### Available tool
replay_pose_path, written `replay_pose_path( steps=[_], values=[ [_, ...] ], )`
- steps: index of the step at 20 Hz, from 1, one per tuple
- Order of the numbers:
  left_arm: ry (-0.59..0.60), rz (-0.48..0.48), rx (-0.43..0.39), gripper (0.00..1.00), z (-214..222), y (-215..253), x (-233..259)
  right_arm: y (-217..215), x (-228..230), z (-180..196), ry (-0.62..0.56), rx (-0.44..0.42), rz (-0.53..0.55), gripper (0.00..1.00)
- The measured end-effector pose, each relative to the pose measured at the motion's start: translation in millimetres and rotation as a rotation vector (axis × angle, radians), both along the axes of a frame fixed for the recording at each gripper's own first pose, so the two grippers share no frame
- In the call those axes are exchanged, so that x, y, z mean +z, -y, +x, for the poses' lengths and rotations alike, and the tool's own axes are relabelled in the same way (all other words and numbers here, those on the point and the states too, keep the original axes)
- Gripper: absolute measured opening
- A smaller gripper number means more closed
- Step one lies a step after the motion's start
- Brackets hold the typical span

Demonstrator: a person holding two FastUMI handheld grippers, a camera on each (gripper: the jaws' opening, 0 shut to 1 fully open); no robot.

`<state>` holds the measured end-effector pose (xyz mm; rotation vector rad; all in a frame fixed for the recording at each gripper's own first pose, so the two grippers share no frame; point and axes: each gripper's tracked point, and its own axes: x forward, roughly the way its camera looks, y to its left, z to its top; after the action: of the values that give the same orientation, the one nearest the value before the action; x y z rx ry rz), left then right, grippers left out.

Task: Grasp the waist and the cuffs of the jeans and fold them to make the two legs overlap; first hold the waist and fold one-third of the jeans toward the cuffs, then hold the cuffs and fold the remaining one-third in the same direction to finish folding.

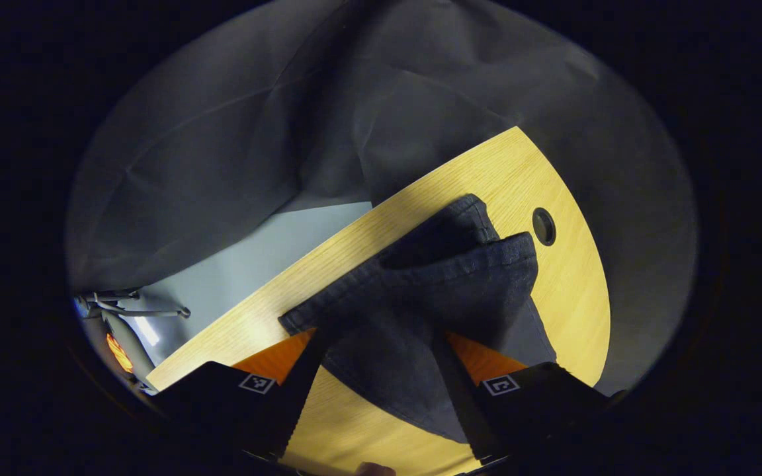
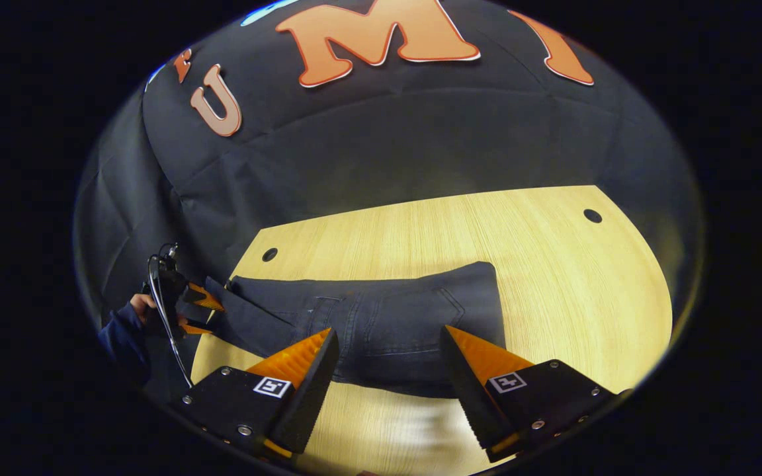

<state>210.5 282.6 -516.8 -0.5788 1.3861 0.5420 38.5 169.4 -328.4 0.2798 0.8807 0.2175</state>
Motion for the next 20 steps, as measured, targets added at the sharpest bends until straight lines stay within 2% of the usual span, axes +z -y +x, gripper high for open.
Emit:
replay_pose_path(
  steps=[6, 8, 11, 14, 15, 16, 17, 20],
  values=[
    [-0.13, 0.132, -0.096, 0.95, -5.9, 0.1, -6.9, 15.6, -7.1, 2.6, -0.014, -0.029, 0.014, 0.93],
    [-0.118, 0.149, -0.079, 0.96, -2.2, 2.1, -6.4, 15.0, -7.5, 2.7, -0.012, -0.027, 0.02, 0.93],
    [-0.086, 0.14, -0.146, 0.91, -0.7, 1.2, -5.9, 19.1, -10.0, 3.1, -0.015, -0.029, 0.026, 0.93],
    [0.044, 0.128, -0.194, 0.33, 7.9, 4.4, -11.0, 25.0, -12.0, 4.3, -0.018, -0.041, 0.03, 0.93],
    [0.079, 0.13, -0.232, 0.13, 10.0, 5.3, -11.7, 28.7, -11.5, 5.5, -0.018, -0.049, 0.031, 0.93],
    [0.119, 0.126, -0.24, 0.13, 10.1, 5.1, -23.2, 31.5, -11.6, 5.8, -0.016, -0.054, 0.031, 0.93],
    [0.141, 0.115, -0.258, 0.01, 9.7, 6.4, -18.2, 32.0, -11.1, 5.6, -0.018, -0.056, 0.034, 0.93],
    [0.157, 0.033, -0.195, 0.01, 5.4, 7.3, -9.6, 38.0, -4.3, 6.8, -0.006, -0.068, 0.038, 0.93]
  ],
)
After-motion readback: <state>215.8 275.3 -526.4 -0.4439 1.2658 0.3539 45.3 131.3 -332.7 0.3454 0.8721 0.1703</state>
